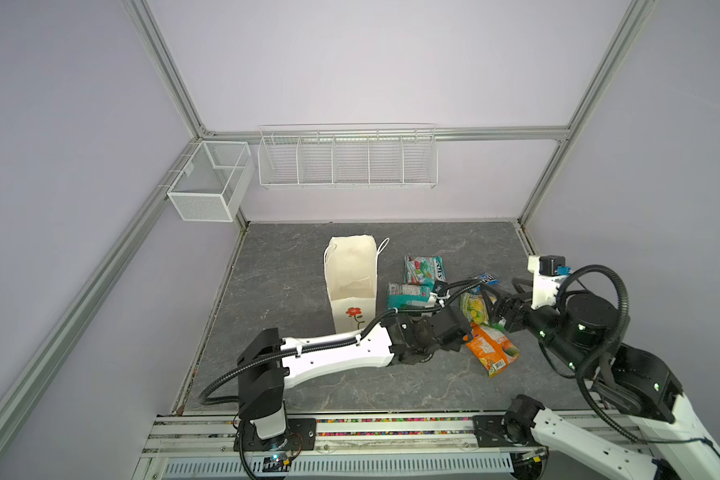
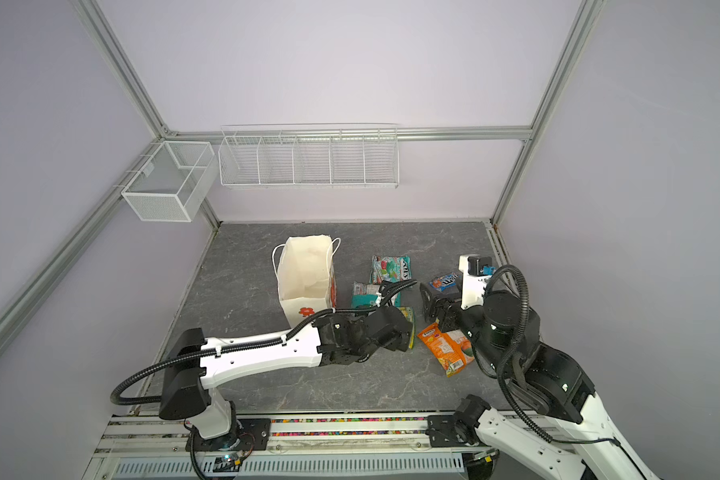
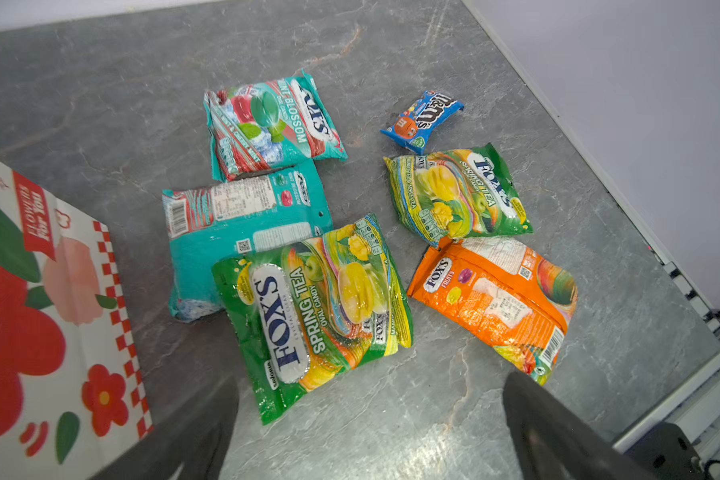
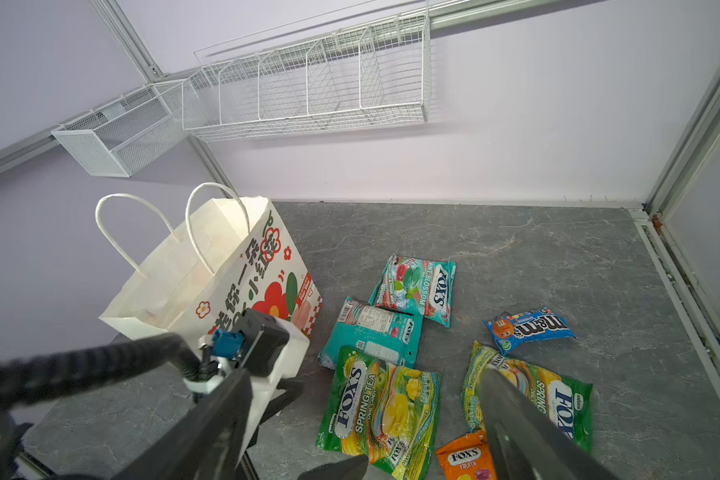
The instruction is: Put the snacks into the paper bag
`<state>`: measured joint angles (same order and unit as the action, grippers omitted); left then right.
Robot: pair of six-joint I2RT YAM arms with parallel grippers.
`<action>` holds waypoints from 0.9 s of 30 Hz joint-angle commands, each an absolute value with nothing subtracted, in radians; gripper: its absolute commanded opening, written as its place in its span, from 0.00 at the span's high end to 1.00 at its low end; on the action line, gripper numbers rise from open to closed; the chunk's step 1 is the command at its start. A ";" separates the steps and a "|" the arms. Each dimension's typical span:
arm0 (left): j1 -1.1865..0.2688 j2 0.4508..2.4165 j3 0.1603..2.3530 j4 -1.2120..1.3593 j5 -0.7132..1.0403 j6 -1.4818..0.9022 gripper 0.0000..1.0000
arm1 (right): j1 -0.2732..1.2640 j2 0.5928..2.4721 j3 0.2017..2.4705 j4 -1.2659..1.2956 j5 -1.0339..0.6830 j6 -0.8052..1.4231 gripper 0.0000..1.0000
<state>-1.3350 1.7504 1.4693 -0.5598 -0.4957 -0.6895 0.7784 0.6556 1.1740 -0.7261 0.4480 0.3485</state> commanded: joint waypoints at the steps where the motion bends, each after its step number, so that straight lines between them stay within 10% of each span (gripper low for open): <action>1: -1.320 1.783 1.495 -0.571 -0.454 -0.783 0.00 | 0.772 0.641 1.159 -0.736 0.479 0.357 0.11; 27: -1.214 1.905 1.384 -0.471 -0.375 -0.941 0.15 | 0.759 0.594 1.061 -0.755 0.519 0.387 0.12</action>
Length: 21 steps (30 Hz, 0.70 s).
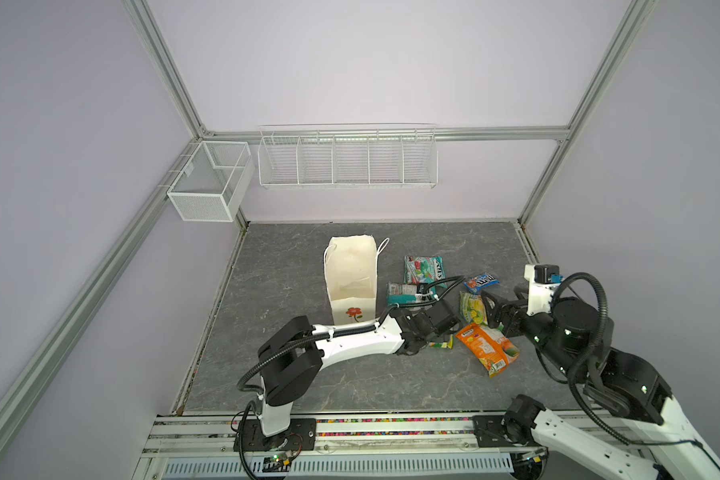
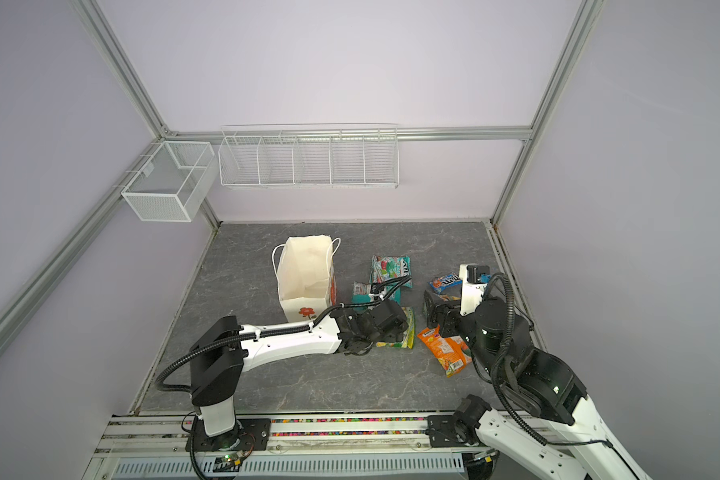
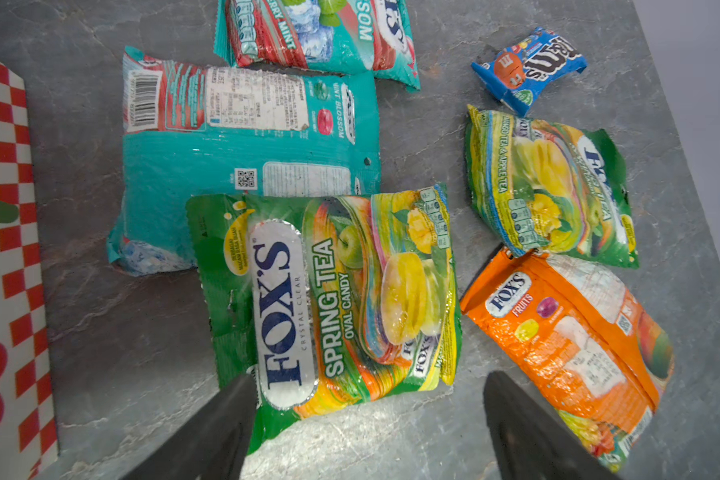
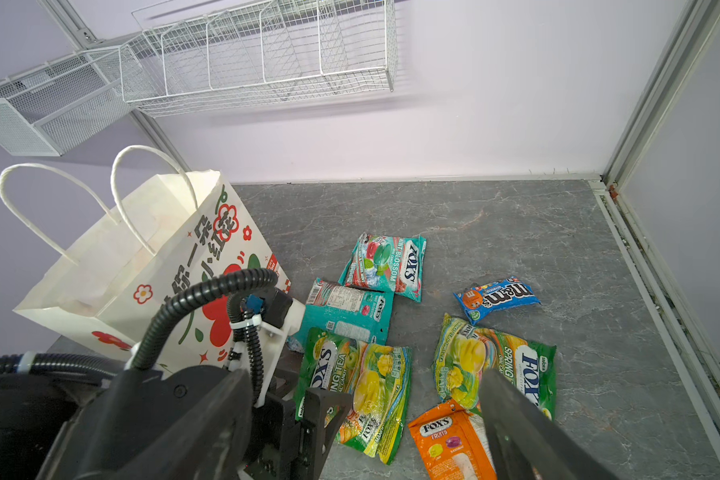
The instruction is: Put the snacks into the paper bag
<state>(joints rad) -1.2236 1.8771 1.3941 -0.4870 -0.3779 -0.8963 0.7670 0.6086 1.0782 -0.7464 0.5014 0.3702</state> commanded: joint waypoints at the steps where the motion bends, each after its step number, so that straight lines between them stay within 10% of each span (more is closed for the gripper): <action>1: -1.212 1.910 1.384 -0.474 -0.376 -0.945 0.16 | 0.759 0.591 1.059 -0.756 0.520 0.387 0.12; 21: -1.158 1.930 1.272 -0.408 -0.357 -1.000 0.23 | 0.752 0.584 1.030 -0.752 0.515 0.402 0.12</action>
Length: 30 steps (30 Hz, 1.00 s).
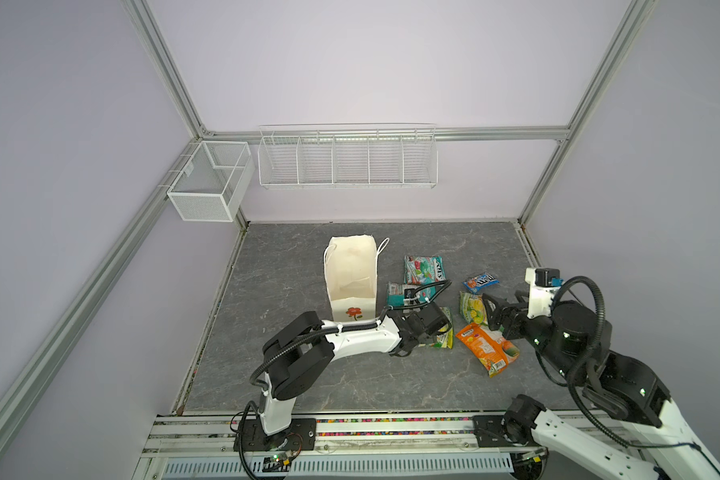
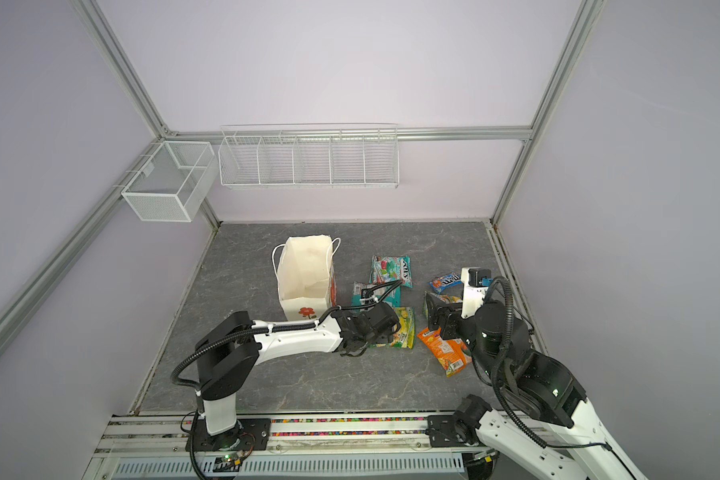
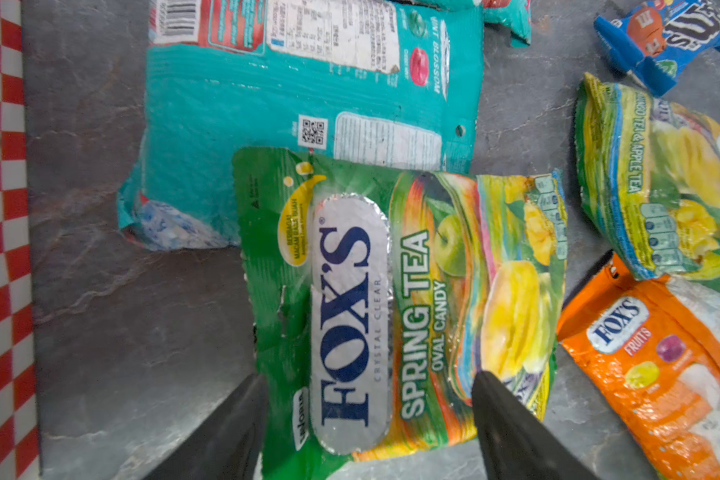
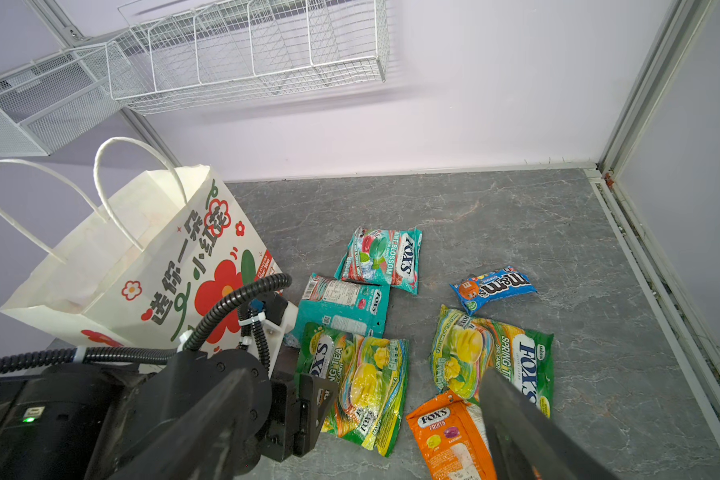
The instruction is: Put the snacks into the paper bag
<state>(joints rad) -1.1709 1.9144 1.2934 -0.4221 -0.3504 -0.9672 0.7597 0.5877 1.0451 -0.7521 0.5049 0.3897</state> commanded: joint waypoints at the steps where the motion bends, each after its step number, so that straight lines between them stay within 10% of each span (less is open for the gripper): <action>1: -1.155 1.929 1.266 -0.404 -0.356 -0.999 0.24 | 0.752 0.584 1.029 -0.752 0.514 0.402 0.11; 13: -1.143 1.933 1.229 -0.370 -0.335 -1.004 0.29 | 0.749 0.584 1.022 -0.746 0.509 0.408 0.12; 30: -1.132 1.962 1.222 -0.355 -0.283 -1.017 0.74 | 0.747 0.574 1.016 -0.749 0.508 0.413 0.11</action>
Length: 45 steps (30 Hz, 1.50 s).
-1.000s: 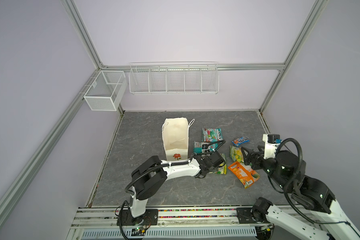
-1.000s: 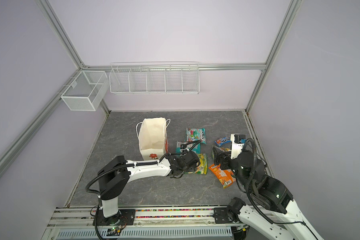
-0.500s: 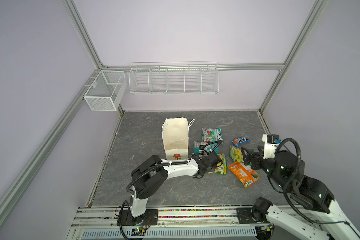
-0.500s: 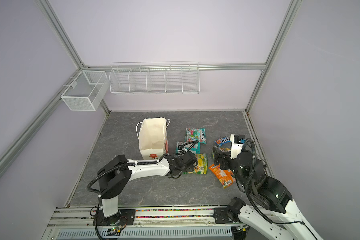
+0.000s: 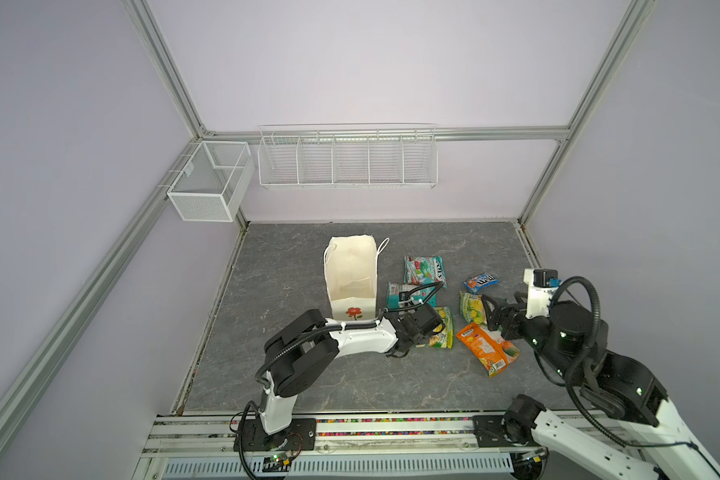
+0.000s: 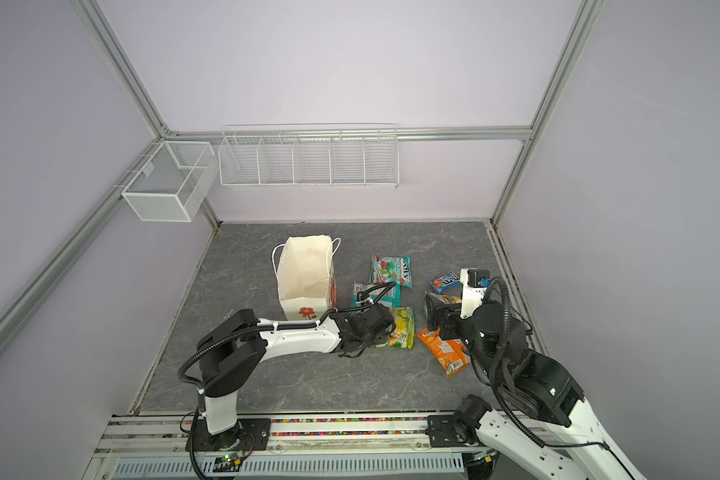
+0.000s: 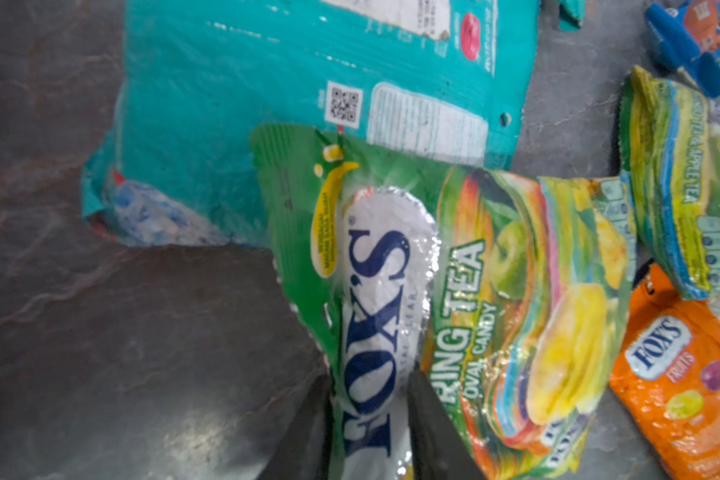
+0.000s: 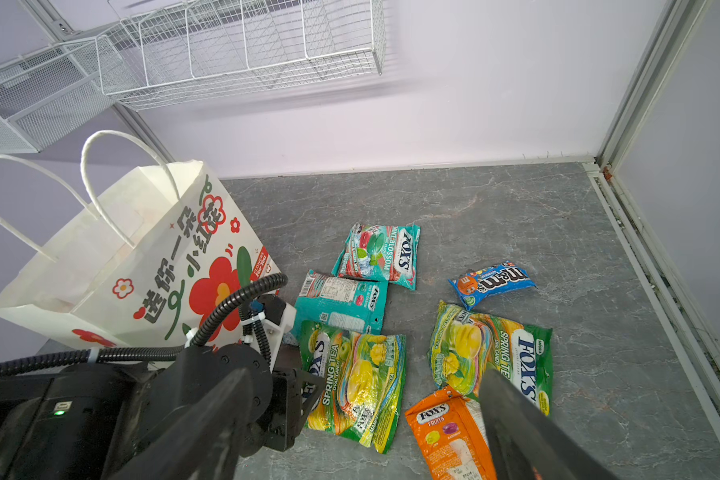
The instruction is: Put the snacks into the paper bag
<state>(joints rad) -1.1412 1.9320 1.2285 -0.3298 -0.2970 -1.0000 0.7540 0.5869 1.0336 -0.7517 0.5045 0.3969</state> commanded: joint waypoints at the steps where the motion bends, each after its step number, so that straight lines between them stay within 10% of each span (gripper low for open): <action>1: -1.132 1.960 1.224 -0.356 -0.283 -1.018 0.76 | 0.746 0.572 1.016 -0.748 0.509 0.414 0.12; 7: -1.131 1.948 1.234 -0.367 -0.279 -1.002 1.00 | 0.745 0.570 1.015 -0.750 0.510 0.416 0.11; 45: -1.243 1.775 1.450 -0.499 -0.420 -0.764 1.00 | 0.740 0.515 0.980 -0.772 0.525 0.431 0.11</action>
<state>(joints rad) -1.2358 1.8179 1.4166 -0.5041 -0.3824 -0.8078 0.7467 0.5316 0.9981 -0.7597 0.5056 0.4160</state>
